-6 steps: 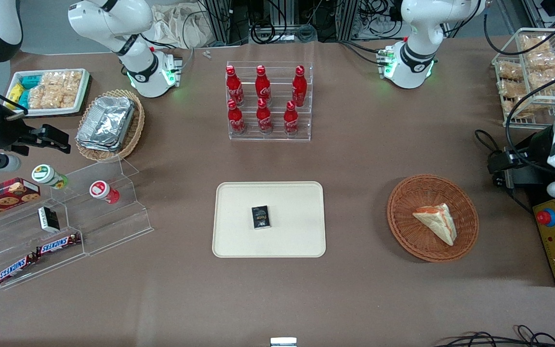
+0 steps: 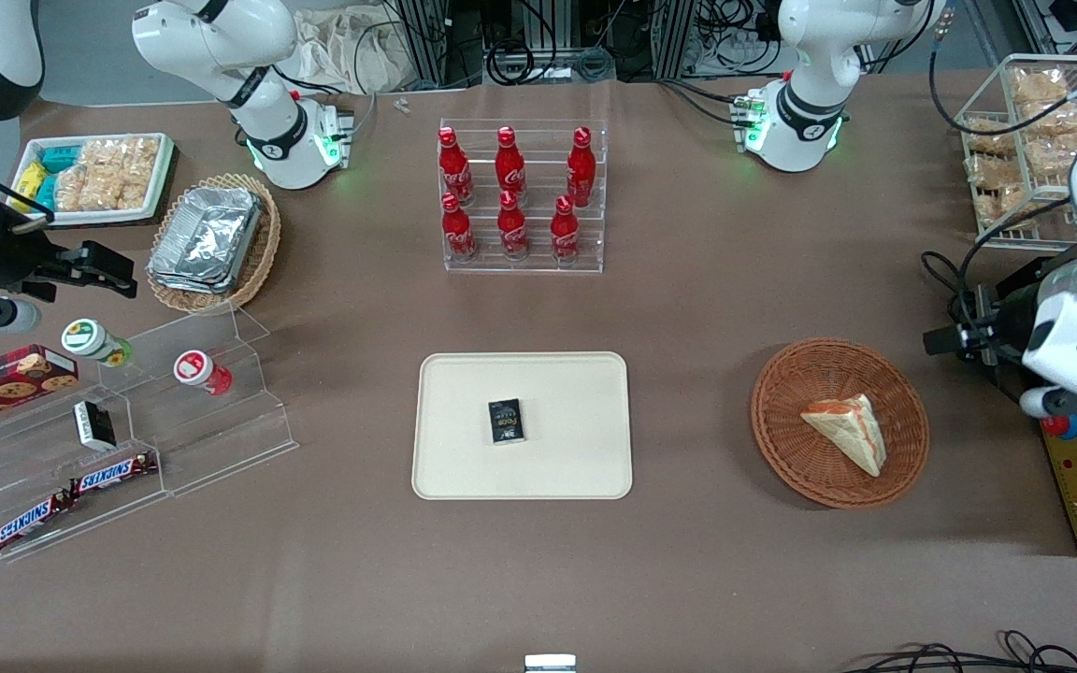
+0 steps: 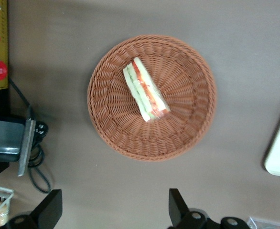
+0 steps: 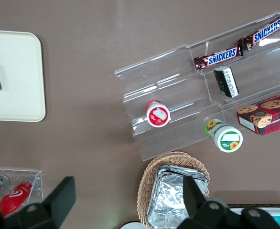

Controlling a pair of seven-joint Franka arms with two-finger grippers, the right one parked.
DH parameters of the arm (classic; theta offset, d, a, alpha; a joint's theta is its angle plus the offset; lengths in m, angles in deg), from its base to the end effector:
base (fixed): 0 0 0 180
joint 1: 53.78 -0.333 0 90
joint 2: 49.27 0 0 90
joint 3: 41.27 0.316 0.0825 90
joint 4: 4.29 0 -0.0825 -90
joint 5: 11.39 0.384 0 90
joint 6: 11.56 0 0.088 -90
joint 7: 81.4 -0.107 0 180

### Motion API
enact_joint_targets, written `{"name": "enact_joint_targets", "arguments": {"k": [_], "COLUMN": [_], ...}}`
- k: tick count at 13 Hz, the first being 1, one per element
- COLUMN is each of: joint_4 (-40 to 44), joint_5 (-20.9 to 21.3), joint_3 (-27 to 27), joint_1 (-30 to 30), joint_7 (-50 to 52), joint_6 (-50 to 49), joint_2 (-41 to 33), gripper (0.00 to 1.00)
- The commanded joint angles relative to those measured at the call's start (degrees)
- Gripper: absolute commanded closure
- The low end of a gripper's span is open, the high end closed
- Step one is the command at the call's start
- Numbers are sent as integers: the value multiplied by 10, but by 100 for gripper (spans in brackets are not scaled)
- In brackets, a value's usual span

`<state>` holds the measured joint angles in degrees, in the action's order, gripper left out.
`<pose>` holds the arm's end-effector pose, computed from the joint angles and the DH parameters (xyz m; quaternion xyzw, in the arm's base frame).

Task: Place sandwich from basket to tray
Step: 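Move the left gripper over the sandwich in the wicker basket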

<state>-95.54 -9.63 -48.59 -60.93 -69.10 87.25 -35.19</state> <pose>0.6240 0.0080 0.4823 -0.9931 -0.1033 0.0556 0.0055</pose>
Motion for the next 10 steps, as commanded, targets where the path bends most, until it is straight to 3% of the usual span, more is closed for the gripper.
{"name": "enact_joint_targets", "arguments": {"k": [1,4,10], "joint_4": [-88,-143,-155], "joint_5": [-11,-4,-4], "joint_3": [-2,-9,-7], "joint_1": [-16,-1,10], "joint_7": [53,248,354], "joint_6": [119,233,254], "joint_2": [10,38,63], "gripper": [0,0,0]}}
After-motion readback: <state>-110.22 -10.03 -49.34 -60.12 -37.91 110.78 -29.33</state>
